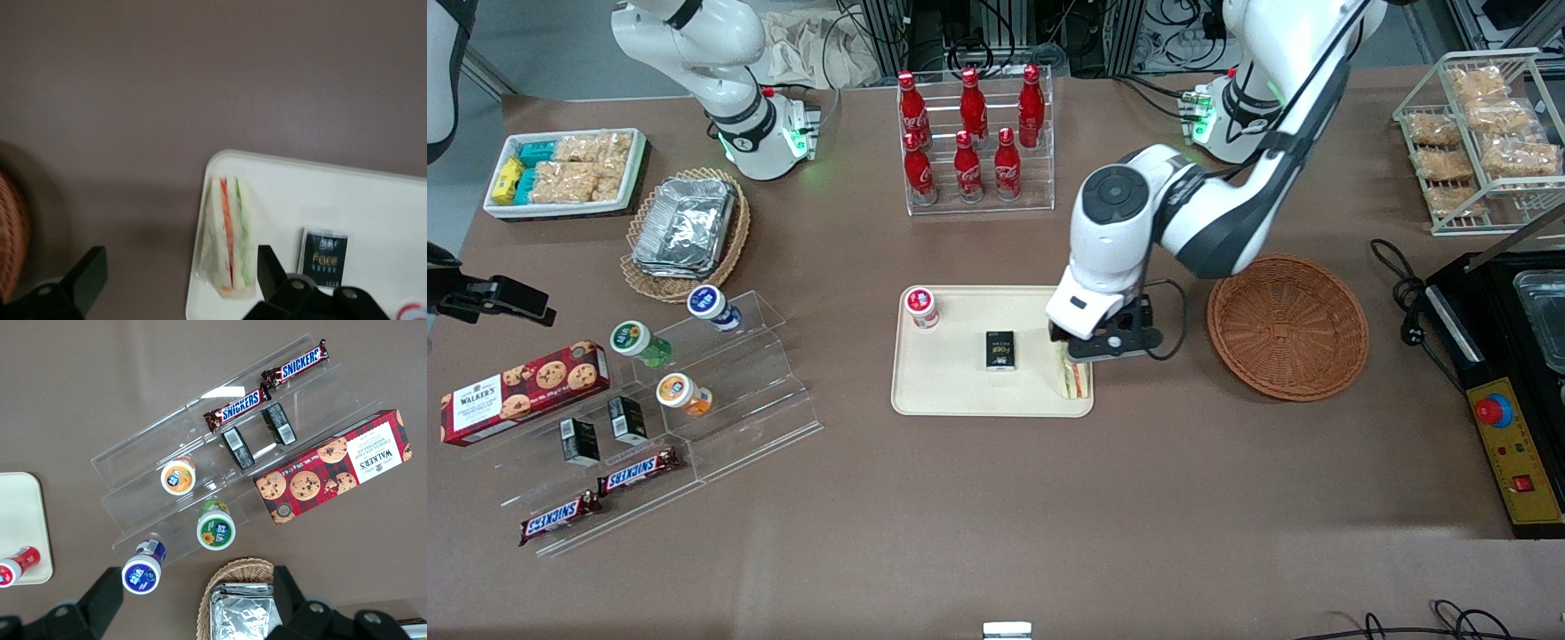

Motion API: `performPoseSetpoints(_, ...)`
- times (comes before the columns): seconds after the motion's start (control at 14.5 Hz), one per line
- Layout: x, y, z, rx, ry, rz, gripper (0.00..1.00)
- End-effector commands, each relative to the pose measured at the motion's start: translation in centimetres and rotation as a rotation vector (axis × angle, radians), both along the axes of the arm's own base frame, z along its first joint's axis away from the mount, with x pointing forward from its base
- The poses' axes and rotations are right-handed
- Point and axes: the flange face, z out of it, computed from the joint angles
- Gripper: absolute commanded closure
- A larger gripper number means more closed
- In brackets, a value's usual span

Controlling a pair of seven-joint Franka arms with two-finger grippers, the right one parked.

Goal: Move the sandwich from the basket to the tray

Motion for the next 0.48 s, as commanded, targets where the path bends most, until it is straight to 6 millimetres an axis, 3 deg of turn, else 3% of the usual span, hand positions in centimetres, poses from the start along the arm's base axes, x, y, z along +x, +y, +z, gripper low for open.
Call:
performPoseSetpoints(0.0,2.5,4.9,5.0,-0.026,-0.009,-0.057,0.00)
performPoseSetpoints(0.21,5.1,10.2,11.3,-0.010,0.034,-0.131,0.00)
performPoseSetpoints(0.41,6.8,16.1,15.0,0.013,0.065,-0.107,0.00)
